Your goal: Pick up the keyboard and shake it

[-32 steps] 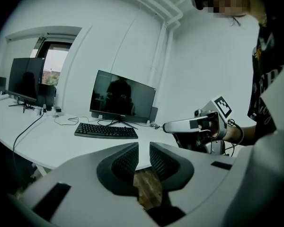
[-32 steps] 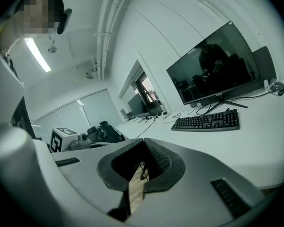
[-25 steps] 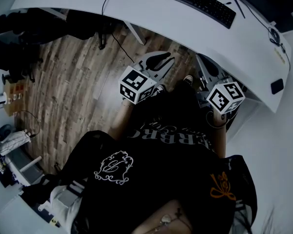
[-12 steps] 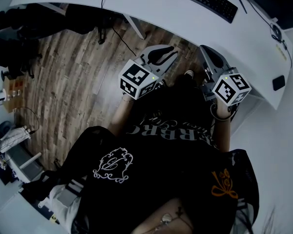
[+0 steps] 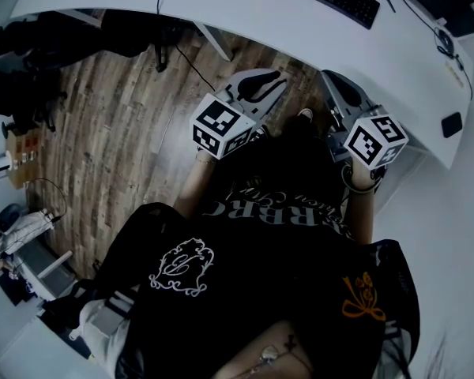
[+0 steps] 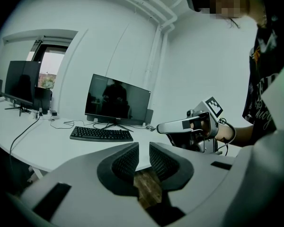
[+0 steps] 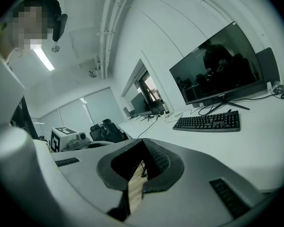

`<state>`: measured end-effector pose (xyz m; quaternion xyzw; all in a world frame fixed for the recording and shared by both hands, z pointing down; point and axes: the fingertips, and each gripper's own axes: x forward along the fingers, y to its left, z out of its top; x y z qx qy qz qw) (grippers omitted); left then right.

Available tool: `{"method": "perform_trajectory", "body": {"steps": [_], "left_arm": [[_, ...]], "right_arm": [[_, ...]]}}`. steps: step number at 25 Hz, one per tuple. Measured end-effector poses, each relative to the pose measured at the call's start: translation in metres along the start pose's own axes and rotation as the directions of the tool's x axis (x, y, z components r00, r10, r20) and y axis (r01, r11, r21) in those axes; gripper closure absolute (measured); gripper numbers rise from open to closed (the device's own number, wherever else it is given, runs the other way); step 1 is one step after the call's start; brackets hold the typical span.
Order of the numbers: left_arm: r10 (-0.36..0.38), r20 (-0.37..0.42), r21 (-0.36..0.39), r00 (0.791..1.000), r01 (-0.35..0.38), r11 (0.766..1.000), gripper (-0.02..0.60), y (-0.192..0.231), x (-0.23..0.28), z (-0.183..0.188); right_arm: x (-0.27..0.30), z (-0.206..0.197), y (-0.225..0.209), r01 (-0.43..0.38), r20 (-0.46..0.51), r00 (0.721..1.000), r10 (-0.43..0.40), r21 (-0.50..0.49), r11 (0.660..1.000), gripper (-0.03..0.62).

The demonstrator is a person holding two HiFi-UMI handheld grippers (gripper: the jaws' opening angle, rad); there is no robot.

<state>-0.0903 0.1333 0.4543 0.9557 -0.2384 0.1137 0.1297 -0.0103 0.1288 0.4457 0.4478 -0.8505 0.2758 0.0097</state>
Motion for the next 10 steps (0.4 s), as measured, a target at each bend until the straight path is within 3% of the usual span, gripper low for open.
{"method": "perform_trajectory", "body": {"steps": [10], "left_arm": [[-0.018,-0.004,-0.001,1.0,0.018,1.0,0.5,0.0,0.012,0.0]], "right_arm": [[-0.006,0.001,-0.013,0.002,-0.021,1.0,-0.002,0.003,1.0,0.583]]}}
